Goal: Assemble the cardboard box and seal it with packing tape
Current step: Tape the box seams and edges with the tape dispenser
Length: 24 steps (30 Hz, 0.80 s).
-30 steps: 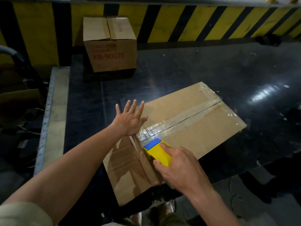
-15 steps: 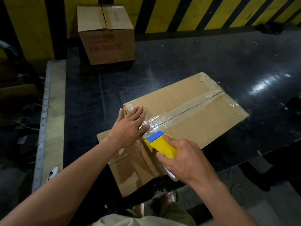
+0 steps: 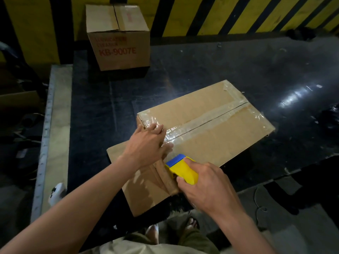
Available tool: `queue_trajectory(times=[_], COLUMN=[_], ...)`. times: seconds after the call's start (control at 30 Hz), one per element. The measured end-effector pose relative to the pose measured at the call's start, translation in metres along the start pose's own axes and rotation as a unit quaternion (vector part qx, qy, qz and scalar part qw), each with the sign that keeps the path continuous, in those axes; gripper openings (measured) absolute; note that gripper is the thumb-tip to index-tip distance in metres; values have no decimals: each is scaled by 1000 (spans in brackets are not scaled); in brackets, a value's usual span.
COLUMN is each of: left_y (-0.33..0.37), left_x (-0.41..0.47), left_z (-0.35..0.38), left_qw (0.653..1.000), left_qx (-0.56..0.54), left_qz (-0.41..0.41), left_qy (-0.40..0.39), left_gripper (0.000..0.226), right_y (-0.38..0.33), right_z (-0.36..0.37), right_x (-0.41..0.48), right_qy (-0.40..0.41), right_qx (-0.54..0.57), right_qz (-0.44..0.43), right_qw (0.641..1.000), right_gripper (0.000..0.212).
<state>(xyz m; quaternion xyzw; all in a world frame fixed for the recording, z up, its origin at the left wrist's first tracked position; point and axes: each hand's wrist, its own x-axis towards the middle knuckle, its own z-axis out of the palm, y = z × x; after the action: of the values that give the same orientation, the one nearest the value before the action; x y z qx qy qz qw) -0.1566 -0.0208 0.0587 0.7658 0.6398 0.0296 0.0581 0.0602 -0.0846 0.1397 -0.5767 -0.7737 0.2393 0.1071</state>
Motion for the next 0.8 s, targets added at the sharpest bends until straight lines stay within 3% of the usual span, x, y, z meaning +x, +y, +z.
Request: queue_trajectory(times=[0.07, 0.27, 0.63, 0.8], left_y=[3, 4, 15, 11], left_x=[-7, -2, 12, 7], left_z=[6, -1, -13, -8], left_qw=[999, 991, 989, 989], left_qx=[-15, -71, -41, -31], left_qz=[-24, -70, -108, -104], left_qy=[-42, -89, -93, -105], left_gripper=[87, 74, 76, 88], right_y=[-2, -4, 16, 15], right_z=[-1, -22, -29, -6], right_x=[1, -1, -14, -26], right_qy=[0, 5, -62, -52], right_qx=[-5, 30, 48, 22], right_qz=[-10, -9, -15, -10], right_qw=[1000, 1000, 997, 998], right_gripper=[65, 54, 75, 65])
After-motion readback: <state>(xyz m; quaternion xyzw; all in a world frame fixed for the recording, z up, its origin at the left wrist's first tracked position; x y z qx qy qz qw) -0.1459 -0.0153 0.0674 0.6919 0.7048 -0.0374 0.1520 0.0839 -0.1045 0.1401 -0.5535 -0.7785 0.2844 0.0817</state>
